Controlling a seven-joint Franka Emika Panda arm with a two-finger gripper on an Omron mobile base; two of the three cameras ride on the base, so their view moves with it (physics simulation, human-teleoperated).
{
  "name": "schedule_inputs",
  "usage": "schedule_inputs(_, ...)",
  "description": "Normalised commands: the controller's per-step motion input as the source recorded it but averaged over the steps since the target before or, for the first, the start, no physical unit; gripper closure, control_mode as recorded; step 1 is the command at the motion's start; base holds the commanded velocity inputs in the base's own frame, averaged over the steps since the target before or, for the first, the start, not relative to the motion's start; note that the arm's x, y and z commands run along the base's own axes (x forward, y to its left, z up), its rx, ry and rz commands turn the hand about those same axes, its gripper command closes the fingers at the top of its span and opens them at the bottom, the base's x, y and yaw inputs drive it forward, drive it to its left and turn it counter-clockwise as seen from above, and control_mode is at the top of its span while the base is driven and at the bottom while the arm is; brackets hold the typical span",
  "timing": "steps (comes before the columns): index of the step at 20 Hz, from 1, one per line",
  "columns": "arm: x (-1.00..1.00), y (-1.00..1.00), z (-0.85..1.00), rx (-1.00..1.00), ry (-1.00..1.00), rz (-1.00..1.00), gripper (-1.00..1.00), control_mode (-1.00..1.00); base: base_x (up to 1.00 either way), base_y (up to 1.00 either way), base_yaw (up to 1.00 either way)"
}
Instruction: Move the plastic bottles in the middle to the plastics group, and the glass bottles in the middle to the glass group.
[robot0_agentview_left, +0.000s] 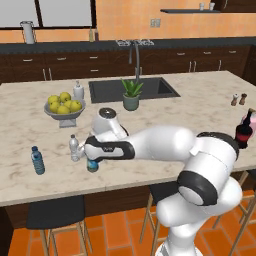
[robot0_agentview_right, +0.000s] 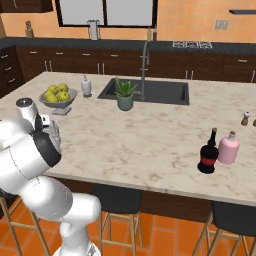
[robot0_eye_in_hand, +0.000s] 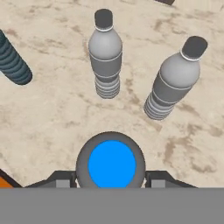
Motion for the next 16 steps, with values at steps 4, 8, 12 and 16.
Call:
schedule_inputs(4,0.21,0.52,0.00,0.00,0.00,0.00,1.00,-1.00,0.00,0.00,0.00)
schedule_inputs(8,0.01,0.52,0.00,0.00,0.00,0.00,1.00,-1.00,0.00,0.00,0.00)
schedule_inputs(12,0.04,0.49,0.00,0.00,0.00,-0.01,1.00,-1.00,0.00,0.00,0.00)
schedule_inputs(16,0.06,0.39,0.00,0.00,0.00,-0.02,1.00,-1.00,0.00,0.00,0.00)
